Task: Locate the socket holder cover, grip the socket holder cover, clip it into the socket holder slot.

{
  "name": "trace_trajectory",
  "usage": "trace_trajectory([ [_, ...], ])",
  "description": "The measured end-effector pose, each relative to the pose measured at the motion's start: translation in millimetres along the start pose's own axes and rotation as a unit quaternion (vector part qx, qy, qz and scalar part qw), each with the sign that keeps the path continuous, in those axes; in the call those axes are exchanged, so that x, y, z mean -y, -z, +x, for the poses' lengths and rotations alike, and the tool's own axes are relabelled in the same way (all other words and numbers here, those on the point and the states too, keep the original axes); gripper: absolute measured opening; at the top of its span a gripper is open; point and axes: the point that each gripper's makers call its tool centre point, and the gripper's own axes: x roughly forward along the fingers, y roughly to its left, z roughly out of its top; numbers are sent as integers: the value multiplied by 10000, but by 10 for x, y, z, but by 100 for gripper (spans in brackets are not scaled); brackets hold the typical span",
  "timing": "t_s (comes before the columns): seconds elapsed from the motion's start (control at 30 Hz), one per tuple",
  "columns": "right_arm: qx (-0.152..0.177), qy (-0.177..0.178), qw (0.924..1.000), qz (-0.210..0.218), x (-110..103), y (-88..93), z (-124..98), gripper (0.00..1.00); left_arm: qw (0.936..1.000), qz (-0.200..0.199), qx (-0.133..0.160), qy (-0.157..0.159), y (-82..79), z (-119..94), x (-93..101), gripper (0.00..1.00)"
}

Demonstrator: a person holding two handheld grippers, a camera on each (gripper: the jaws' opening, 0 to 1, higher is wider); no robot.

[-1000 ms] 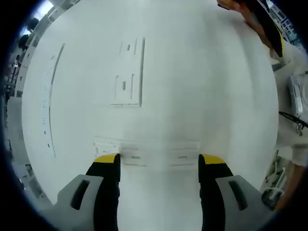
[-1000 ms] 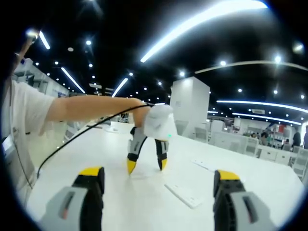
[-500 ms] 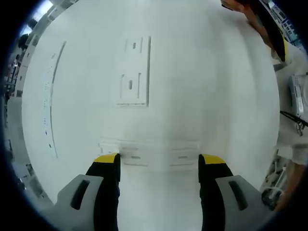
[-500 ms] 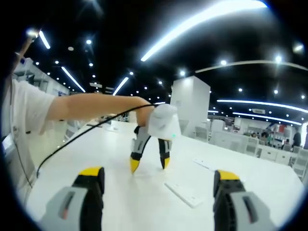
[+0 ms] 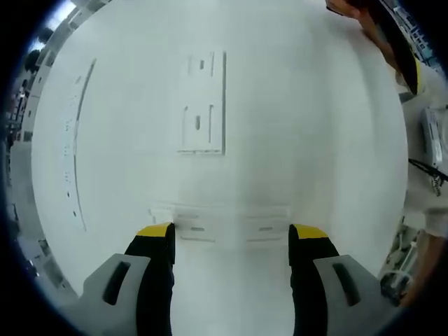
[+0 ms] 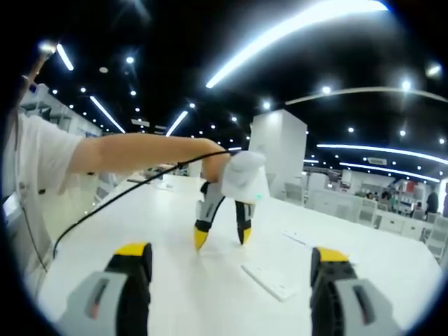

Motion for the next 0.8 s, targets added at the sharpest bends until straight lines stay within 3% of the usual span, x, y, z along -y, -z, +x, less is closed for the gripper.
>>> trace_trajectory([
  [0.8, -18, 1, 10000, -28, 6, 0, 0, 94, 10000, 11, -84, 8, -31, -11, -178, 65],
])
